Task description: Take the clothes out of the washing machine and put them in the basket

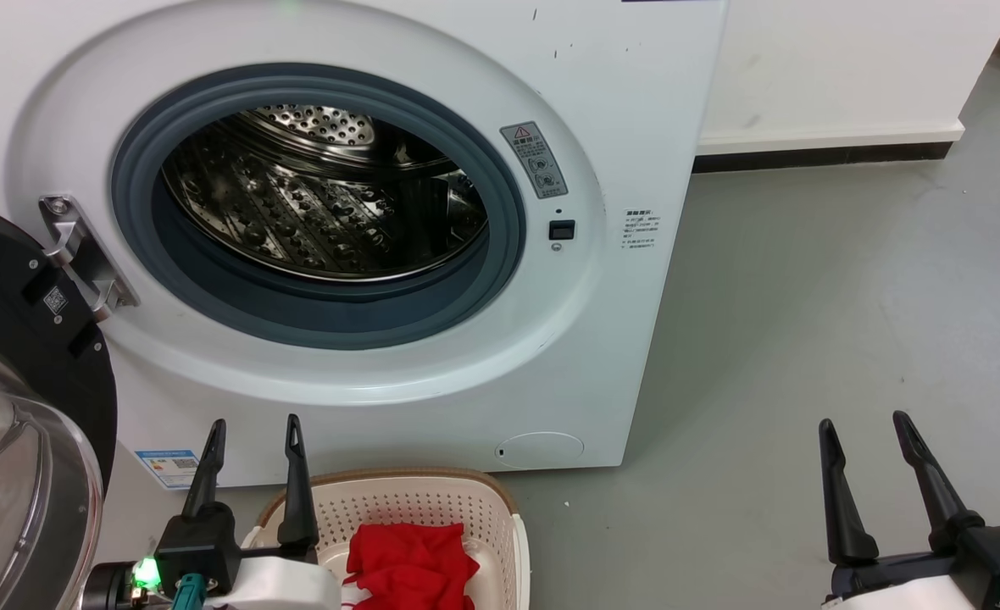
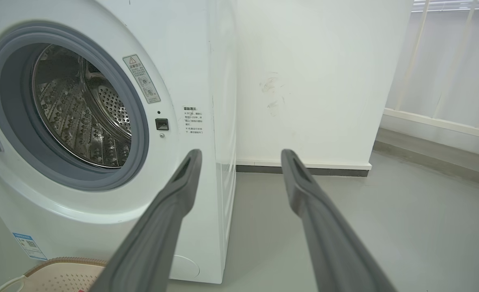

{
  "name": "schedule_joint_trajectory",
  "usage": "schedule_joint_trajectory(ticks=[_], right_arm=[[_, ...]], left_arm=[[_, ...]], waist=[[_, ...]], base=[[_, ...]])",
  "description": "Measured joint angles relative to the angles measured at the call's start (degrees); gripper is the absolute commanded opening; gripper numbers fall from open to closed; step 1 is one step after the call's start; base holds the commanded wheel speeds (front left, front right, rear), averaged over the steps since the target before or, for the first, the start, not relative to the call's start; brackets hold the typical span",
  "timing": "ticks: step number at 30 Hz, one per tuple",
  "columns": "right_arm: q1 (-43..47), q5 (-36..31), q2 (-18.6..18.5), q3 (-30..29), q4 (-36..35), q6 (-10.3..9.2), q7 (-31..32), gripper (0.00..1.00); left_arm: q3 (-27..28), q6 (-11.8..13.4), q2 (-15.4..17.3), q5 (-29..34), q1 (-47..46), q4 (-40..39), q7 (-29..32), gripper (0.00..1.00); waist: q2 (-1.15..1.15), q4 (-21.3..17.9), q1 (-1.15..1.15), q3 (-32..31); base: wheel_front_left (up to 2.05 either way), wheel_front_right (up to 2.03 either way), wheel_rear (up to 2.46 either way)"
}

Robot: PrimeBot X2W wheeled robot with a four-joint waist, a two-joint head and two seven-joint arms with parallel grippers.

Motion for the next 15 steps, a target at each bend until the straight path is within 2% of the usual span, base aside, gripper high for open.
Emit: schedule_joint_trajectory(ticks=[9,10,15], right_arm=[[-0.32,0.00,0.00,0.21,0.14,0.00,0.00,1.00],[-0.27,-0.01,0.01,0.27,0.20,0.00,0.00,0.00],[0.79,-0.02,0.08,0.44,2.81,0.01,0.07,0.00]], left_arm=[[0.37,0.21,0.00,-0.02,-0.27,-0.19,-0.01,1.00],[0.49,0.30,-0.01,-0.01,-0.24,-0.13,0.00,0.00],[0.45,0.21,-0.09,-0.01,0.98,2.77,0.35,0.00]], waist=[[0.00,0.05,0.00,0.18],[0.00,0.01,0.00,0.20],[0.00,0.02,0.00,0.20]], base=[[0.00,0.00,0.00],[0.00,0.00,0.00],[0.00,0.00,0.00]])
